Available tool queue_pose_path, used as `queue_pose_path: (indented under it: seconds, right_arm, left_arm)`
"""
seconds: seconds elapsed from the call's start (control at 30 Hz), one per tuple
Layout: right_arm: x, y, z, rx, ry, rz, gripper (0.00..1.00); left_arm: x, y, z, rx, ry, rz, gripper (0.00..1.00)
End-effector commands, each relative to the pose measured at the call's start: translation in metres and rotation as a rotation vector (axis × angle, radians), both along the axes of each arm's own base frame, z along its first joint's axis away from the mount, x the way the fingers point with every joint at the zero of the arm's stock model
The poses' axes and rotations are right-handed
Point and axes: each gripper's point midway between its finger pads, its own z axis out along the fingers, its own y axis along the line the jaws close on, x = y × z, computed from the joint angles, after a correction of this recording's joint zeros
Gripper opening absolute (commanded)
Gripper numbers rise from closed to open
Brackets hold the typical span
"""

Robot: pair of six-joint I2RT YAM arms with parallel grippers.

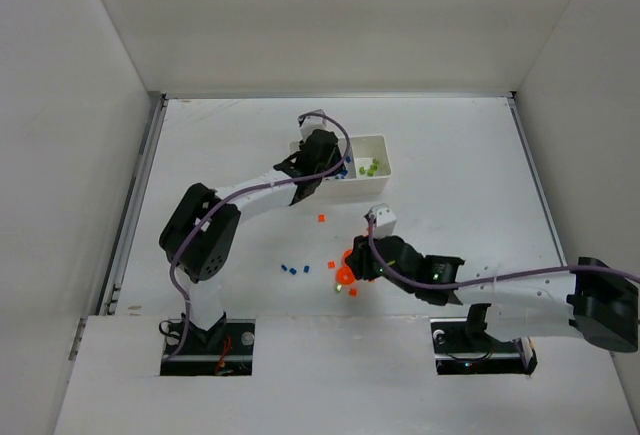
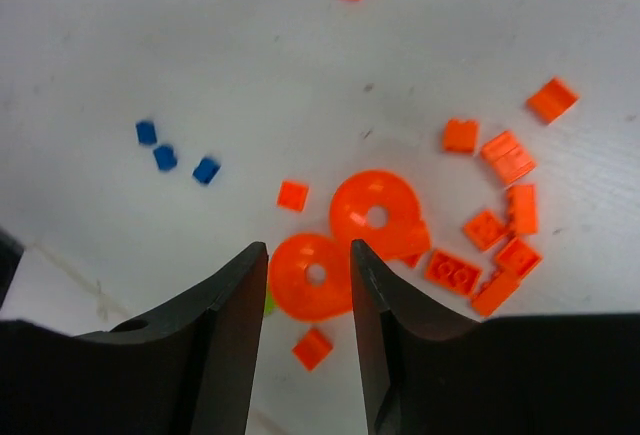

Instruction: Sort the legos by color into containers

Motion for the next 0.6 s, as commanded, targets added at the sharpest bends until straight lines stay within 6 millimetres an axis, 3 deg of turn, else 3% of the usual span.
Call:
queue_pose_path:
  seconds: [0.0,0.1,0.27,0.4,0.57]
  right_arm:
    - [-0.028,0.018,-0.002,-0.021,0.045,0.079,0.45]
    - [-0.049,0.030,-0.014,-0.033,0.097,0.131,0.46]
    - [-0.061,0.040,-0.027,-0.054,0.146,0.149,0.52]
    - [-0.065,0.049,-0.038,-0.069,0.175,0.161,0.56]
    - [-0.065,0.058,-0.046,-0.088,0.201,0.158,0.53]
  left_arm:
    - [0.007,-0.007,0.043,-0.068,-0.090,-0.028,0.37]
    - [-0.006,0.001,0.055,-0.076,-0.115,-0.034,0.37]
    - [-0.042,0.032,0.058,-0.081,-0.132,-0.016,0.37]
    - [-0.070,0.057,0.048,-0.085,-0.122,0.006,0.37]
    - [-0.104,0.090,0.030,-0.102,-0.095,0.037,0.37]
